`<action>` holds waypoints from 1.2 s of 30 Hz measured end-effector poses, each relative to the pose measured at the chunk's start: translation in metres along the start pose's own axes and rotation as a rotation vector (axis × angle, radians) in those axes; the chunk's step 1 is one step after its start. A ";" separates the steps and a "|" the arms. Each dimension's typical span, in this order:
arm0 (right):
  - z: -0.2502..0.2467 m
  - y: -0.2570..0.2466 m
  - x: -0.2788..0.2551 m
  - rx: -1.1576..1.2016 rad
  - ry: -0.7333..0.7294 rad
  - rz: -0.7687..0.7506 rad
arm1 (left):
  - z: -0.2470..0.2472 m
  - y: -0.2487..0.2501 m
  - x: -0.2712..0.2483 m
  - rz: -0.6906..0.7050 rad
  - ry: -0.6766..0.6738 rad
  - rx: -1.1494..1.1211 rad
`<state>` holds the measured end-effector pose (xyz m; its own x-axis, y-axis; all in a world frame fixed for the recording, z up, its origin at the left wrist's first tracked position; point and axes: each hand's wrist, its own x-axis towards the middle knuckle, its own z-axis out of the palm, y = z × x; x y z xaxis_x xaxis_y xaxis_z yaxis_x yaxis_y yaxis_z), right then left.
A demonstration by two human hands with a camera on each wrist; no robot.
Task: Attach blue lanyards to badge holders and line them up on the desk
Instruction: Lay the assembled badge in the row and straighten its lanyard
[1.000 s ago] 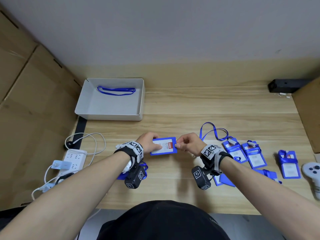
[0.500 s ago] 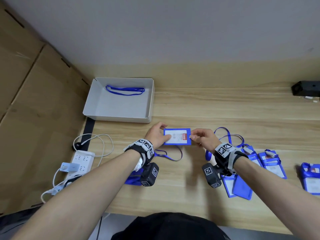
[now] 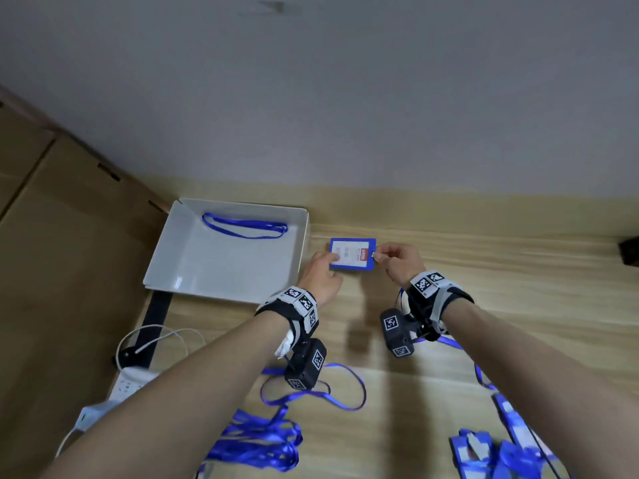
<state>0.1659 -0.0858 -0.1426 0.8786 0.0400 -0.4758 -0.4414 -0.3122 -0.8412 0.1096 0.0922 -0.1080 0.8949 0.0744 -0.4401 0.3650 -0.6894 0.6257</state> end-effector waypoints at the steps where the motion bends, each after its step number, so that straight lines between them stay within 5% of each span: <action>1: 0.005 0.000 0.014 -0.013 -0.001 0.007 | 0.003 -0.002 0.011 0.002 -0.027 0.035; 14: 0.028 0.005 0.081 -0.188 -0.165 -0.023 | 0.023 -0.008 0.070 -0.176 -0.171 0.353; 22: -0.022 0.009 0.074 -0.552 -0.213 -0.030 | 0.031 0.002 0.076 -0.308 -0.222 0.344; 36: -0.124 0.032 0.052 -0.727 -0.047 0.012 | 0.029 0.029 0.086 -0.444 -0.288 0.484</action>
<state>0.2195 -0.2118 -0.1625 0.8587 0.0678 -0.5080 -0.2042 -0.8638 -0.4606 0.1895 0.0580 -0.1468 0.5603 0.2754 -0.7812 0.4646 -0.8853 0.0212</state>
